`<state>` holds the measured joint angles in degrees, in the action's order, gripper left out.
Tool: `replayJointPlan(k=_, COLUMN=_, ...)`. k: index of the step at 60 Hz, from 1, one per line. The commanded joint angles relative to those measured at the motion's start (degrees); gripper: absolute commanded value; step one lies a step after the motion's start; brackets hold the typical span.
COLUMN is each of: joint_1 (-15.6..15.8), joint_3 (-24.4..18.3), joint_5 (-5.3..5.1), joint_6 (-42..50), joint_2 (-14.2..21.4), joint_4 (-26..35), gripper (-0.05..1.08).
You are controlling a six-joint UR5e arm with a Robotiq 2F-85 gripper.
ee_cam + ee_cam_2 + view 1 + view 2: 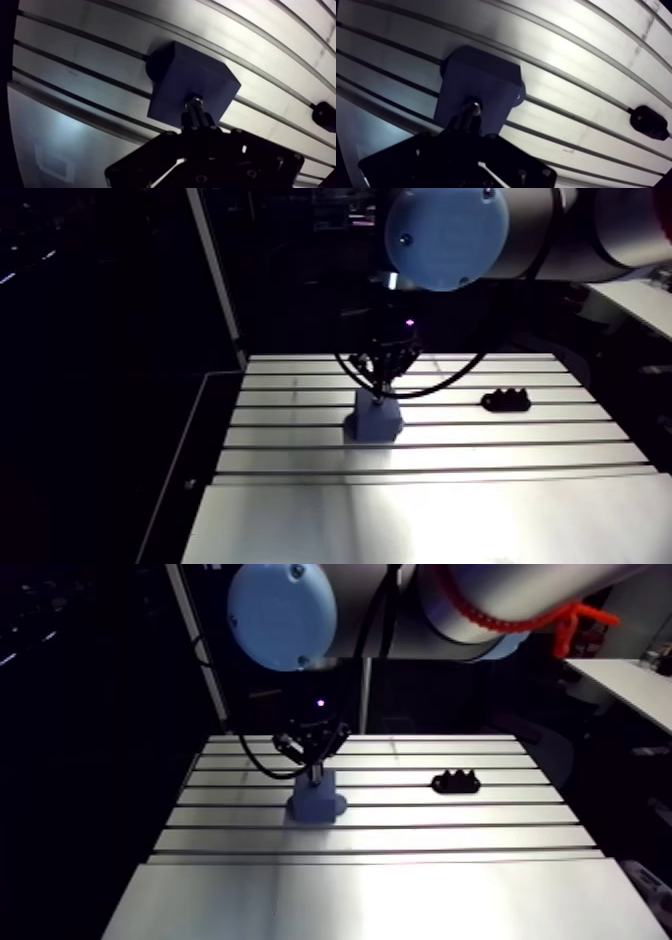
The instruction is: Pick up the M10 bolt and insert it into the hex recess until seated.
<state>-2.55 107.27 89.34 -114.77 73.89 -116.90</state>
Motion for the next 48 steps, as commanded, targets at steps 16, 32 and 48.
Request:
replayJointPlan(k=16, joint_1=0.00, joint_3=0.52, joint_5=0.18, joint_6=12.42, joint_2=-0.12, joint_4=-2.32, gripper=1.06)
replayJointPlan(k=32, joint_1=0.09, joint_3=0.89, joint_5=0.09, joint_6=12.51, joint_2=-0.54, joint_4=-2.51, gripper=1.06)
replayJointPlan(k=48, joint_1=0.09, joint_3=0.97, joint_5=0.09, joint_6=12.51, joint_2=-0.63, joint_4=-2.52, gripper=1.06)
